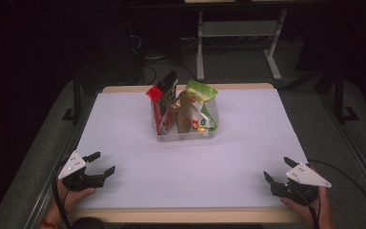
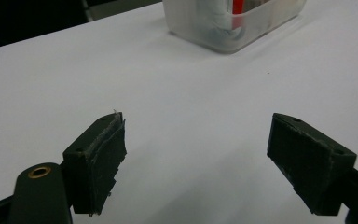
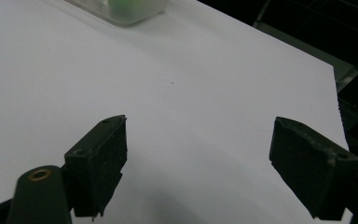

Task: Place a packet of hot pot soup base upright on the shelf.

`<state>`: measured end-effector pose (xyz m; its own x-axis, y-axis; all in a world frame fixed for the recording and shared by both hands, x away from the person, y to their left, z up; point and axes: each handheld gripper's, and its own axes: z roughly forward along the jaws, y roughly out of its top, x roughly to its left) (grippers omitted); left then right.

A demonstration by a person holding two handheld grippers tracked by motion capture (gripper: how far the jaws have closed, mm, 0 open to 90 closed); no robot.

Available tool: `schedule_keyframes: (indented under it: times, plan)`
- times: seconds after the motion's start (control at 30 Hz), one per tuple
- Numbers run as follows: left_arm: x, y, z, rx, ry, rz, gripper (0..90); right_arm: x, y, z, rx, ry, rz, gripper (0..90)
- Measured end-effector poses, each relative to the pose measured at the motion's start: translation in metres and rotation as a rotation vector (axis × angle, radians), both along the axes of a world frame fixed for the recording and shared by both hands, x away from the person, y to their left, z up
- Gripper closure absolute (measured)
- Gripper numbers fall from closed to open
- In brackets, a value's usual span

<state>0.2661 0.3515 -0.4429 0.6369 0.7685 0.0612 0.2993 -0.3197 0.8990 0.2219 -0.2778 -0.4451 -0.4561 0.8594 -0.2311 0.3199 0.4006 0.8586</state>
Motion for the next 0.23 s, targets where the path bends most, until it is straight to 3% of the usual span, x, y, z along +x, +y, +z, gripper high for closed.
schedule_keyframes:
  times: [0.23]
  plan:
    - [0.0021,-0.0046,-0.0007,0.028,0.004,-0.009,18.6,0.0005,-0.0005,-0.0019,-0.002,0.018,0.006,18.2]
